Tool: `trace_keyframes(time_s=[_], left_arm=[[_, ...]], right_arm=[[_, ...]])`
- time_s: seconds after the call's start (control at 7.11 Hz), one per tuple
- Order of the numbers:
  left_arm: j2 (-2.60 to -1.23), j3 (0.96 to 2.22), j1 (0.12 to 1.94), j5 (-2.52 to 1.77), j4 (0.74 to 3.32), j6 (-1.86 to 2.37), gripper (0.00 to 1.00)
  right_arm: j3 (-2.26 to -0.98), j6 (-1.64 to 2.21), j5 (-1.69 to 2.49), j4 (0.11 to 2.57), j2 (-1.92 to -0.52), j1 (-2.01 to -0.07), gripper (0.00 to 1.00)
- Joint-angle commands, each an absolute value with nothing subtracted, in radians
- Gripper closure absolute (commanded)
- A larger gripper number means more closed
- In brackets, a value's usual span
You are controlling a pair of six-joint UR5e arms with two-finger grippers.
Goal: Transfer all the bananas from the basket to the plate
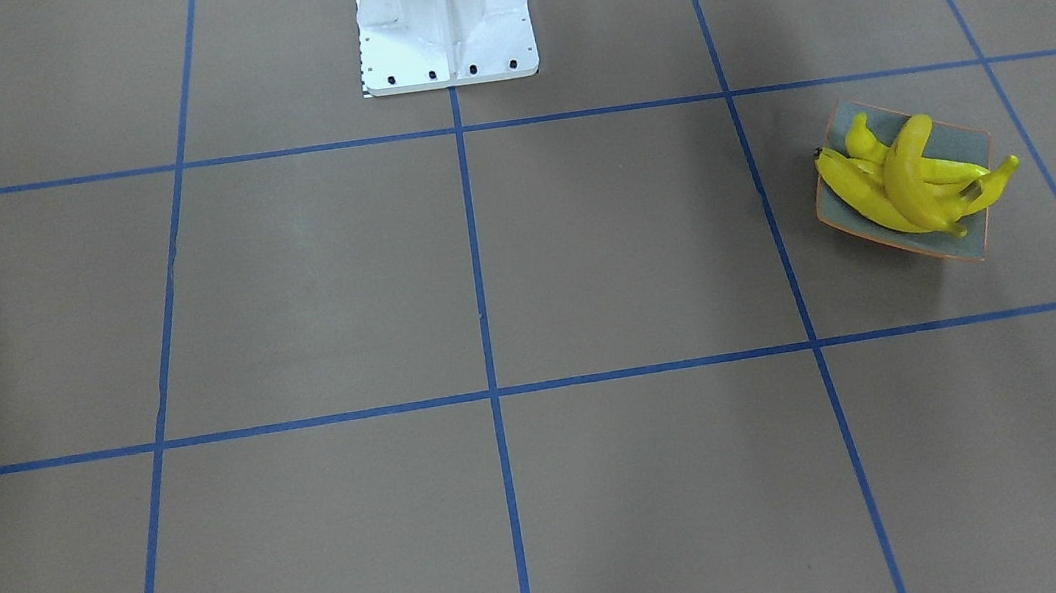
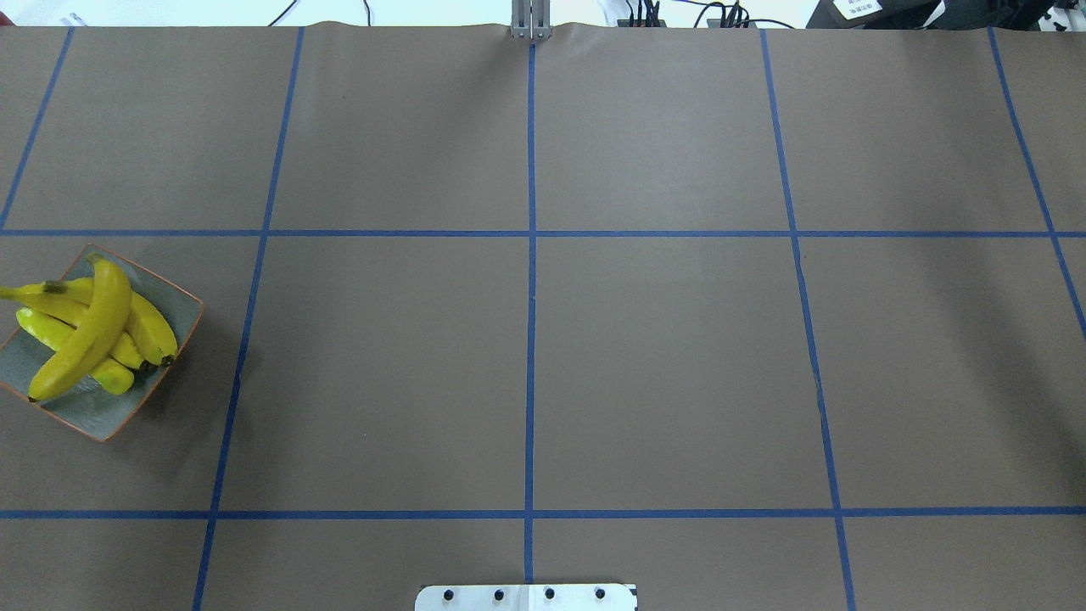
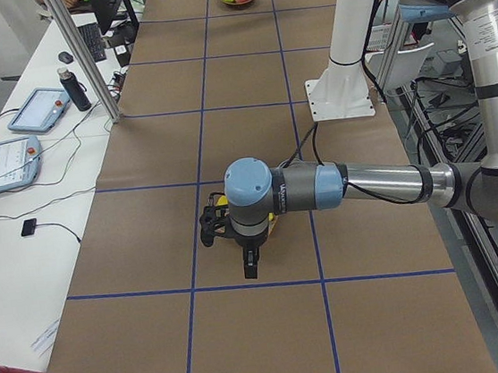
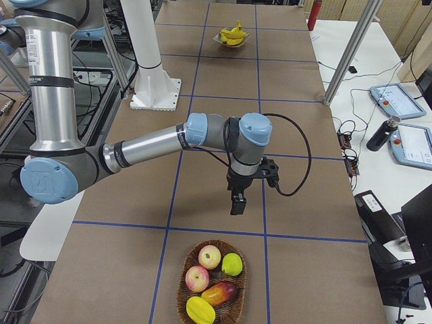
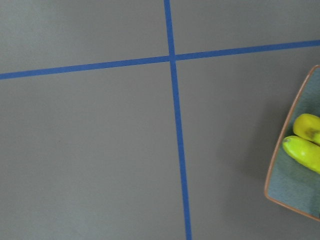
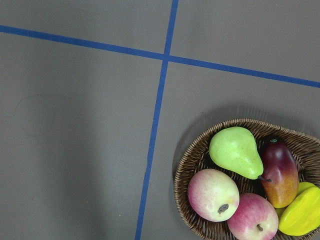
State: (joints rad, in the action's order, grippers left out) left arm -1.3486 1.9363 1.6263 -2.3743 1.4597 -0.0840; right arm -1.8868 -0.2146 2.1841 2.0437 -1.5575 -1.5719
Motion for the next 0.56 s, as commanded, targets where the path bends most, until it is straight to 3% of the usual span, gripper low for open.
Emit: trace_keyframes(time_s=[0.0, 0.42], left_arm=[[-1.339, 1.933, 1.623, -2.375, 1.459, -0.078, 0.00], [-1.339, 1.930, 1.621, -2.355, 1.457, -0.081, 0.00]], right_arm=[[-1.884, -0.213, 2.184, 2.043, -1.566, -1.572, 0.00], [-1.885, -0.213, 2.184, 2.043, -1.589, -1.592, 0.00]])
